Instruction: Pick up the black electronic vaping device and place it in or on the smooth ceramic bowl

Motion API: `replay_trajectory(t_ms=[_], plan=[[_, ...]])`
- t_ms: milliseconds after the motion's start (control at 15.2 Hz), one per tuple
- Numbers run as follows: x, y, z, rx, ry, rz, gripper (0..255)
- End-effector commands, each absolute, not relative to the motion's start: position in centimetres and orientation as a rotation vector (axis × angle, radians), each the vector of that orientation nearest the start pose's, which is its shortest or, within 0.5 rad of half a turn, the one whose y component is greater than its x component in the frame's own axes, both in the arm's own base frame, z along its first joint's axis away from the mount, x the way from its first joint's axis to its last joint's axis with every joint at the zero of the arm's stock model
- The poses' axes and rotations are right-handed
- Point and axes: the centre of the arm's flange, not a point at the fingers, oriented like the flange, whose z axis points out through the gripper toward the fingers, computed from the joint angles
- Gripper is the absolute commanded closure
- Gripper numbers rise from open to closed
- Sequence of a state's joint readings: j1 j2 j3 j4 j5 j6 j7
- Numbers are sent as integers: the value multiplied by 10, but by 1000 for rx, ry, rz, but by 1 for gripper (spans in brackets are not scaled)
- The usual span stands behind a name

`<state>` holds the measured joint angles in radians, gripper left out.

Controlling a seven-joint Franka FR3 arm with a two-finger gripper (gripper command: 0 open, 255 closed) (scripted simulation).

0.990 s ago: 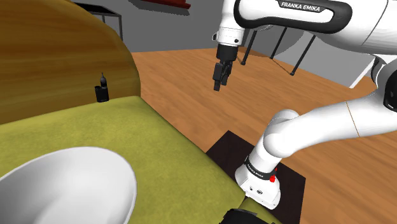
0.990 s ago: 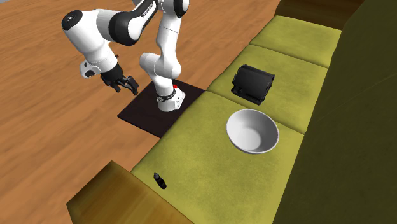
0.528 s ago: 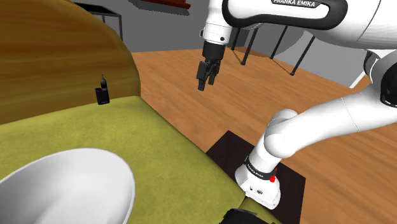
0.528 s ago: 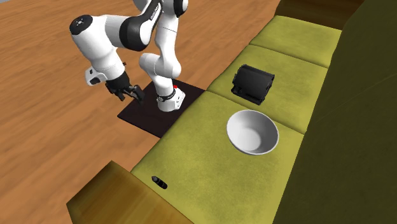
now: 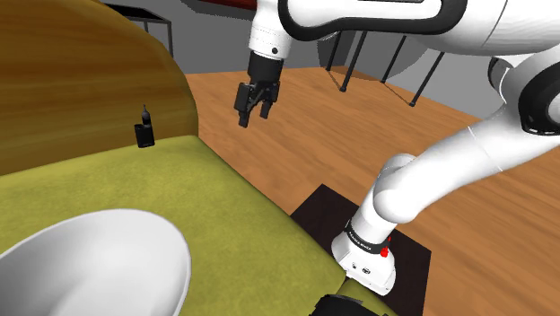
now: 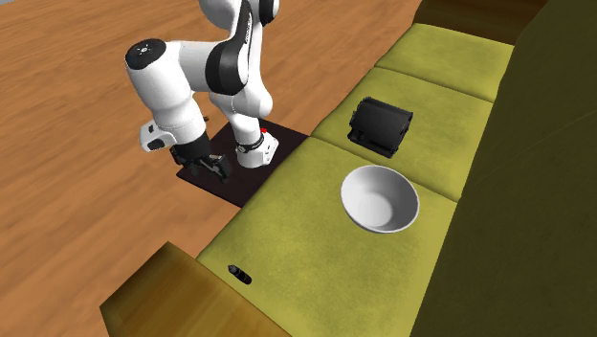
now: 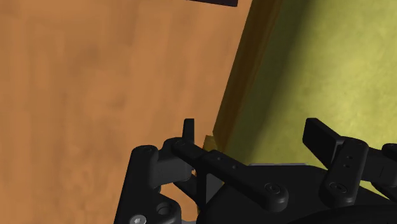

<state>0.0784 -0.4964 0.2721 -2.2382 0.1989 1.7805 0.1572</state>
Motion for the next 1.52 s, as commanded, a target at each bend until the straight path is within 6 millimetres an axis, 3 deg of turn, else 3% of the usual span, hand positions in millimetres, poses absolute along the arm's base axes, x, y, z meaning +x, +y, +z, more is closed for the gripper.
replay_trajectory(t_ms=[0,1056,1452], plan=[[387,192,555,-3066,-177,-52,0],[480,363,578,-3065,-83,-352,0],[490,372,554,-3064,-79,-365,0]])
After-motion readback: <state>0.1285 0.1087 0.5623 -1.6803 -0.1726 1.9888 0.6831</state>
